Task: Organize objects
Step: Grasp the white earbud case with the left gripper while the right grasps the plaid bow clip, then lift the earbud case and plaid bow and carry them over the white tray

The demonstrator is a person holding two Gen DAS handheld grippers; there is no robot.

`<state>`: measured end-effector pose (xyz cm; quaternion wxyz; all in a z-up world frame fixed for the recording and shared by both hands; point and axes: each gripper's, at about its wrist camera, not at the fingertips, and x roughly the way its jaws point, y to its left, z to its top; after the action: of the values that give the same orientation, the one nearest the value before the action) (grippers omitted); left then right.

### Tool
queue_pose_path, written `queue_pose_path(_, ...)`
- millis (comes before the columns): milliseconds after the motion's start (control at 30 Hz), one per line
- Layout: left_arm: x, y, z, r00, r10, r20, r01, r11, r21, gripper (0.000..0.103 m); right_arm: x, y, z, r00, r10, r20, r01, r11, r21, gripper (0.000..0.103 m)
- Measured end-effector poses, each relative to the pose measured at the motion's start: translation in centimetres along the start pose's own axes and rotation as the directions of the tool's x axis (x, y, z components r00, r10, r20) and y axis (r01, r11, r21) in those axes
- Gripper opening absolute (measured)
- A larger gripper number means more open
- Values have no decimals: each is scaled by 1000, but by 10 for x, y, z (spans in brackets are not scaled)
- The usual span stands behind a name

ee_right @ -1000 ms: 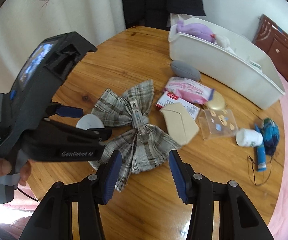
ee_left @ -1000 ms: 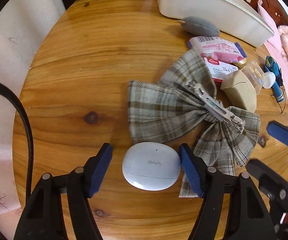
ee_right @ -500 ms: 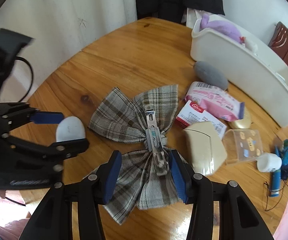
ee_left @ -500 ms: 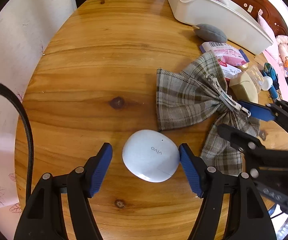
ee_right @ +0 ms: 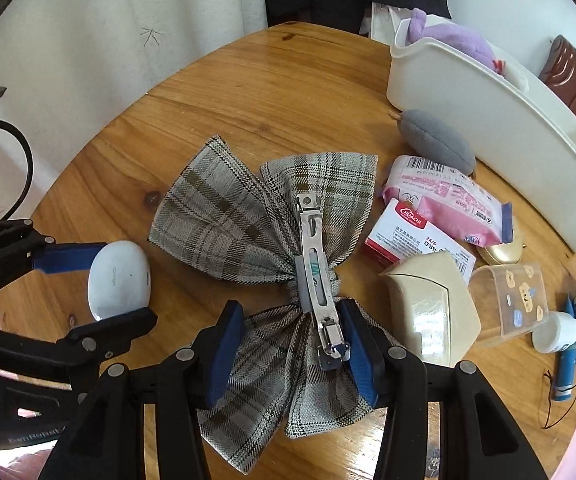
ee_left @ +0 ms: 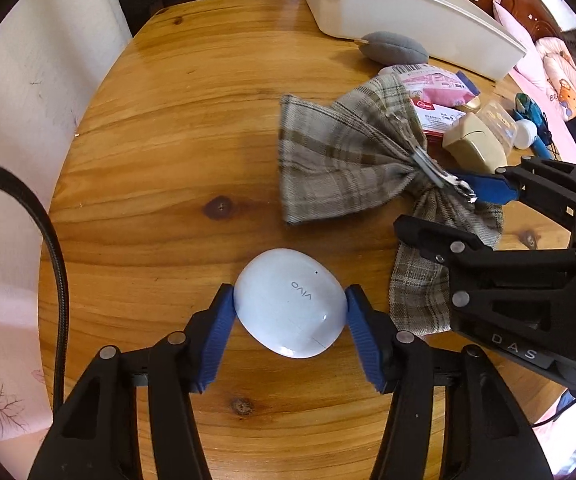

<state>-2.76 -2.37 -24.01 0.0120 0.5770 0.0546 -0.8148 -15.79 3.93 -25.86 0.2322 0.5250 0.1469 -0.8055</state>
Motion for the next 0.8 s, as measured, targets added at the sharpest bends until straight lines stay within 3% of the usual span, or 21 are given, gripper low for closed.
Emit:
queue_pose_path(67,1,-1,2,1000,1,-3,-1,1000,-2,59,-1,0,0,1000,3,3,-3,1000,-1,34)
queue_pose_path(100,1,-1,2,1000,-1,-7,1,1000,-2,59,-1,1,1,1000,8,4,-8,1000,-2,22)
queue_pose_path(167,-5,0,5,1000,-7,-18,7,1000,-3,59,-1,1,2,1000,14,-5,-14,1000,7,18)
queue_pose_path(500,-20,-4,7,1000,-22,-18,21,999,-26,59,-31,1,-12,997,54,59,-59,994,89,16)
queue_pose_path(800,-69,-26,43,995,-61,76,63,998,-13,59,-88,-22,-16,984,23,177,-59,978,201,16)
